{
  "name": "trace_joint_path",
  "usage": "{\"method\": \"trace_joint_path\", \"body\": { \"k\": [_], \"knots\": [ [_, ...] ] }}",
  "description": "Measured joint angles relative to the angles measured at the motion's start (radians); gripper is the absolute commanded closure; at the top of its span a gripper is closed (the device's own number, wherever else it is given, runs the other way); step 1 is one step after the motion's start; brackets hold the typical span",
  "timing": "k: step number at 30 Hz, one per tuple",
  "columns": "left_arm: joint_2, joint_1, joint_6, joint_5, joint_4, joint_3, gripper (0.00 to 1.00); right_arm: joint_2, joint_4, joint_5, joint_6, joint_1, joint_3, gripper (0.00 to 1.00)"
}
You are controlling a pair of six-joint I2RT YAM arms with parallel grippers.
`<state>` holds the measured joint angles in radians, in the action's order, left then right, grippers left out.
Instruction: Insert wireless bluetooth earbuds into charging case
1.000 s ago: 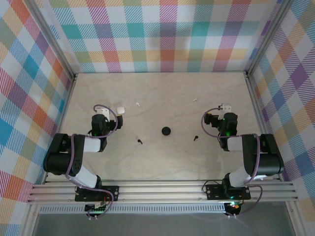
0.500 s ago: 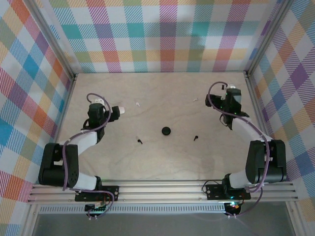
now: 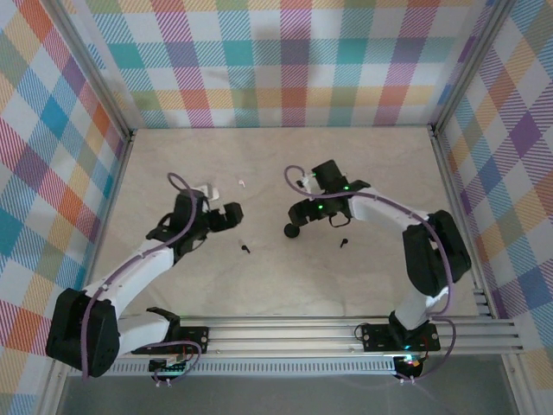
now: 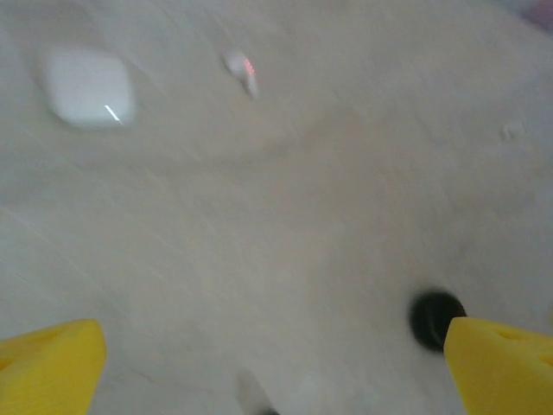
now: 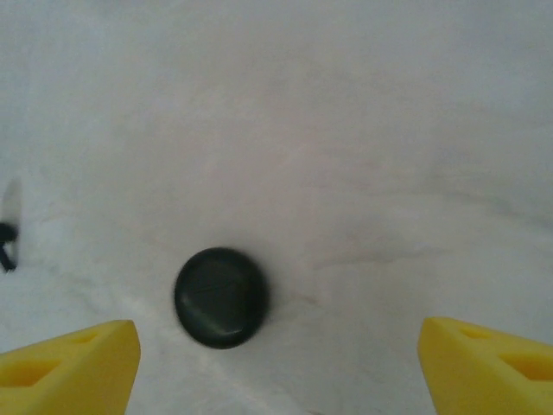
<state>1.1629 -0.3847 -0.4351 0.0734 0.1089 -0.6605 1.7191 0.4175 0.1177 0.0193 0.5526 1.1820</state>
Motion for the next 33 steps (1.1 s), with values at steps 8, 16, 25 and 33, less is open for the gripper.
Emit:
{"method": "trace_joint_path", "body": {
  "k": [8,16,25,33],
  "knots": [
    [0.030,-0.144,-0.129,0.012,0.019,0.030,0.00,0.173,0.156,-0.099,-0.036,0.110,0.150,0.14],
    [0.095,-0.144,-0.145,0.025,0.030,0.003,0.00,0.216,0.226,-0.164,-0.055,0.127,0.167,0.15],
    [0.107,-0.144,-0.172,0.014,0.022,-0.004,0.01,0.282,0.230,-0.165,-0.072,0.142,0.212,0.20],
    [0.050,-0.144,-0.180,-0.011,0.028,0.012,0.00,0.296,0.226,-0.166,-0.088,0.140,0.220,0.45]
  ]
}}
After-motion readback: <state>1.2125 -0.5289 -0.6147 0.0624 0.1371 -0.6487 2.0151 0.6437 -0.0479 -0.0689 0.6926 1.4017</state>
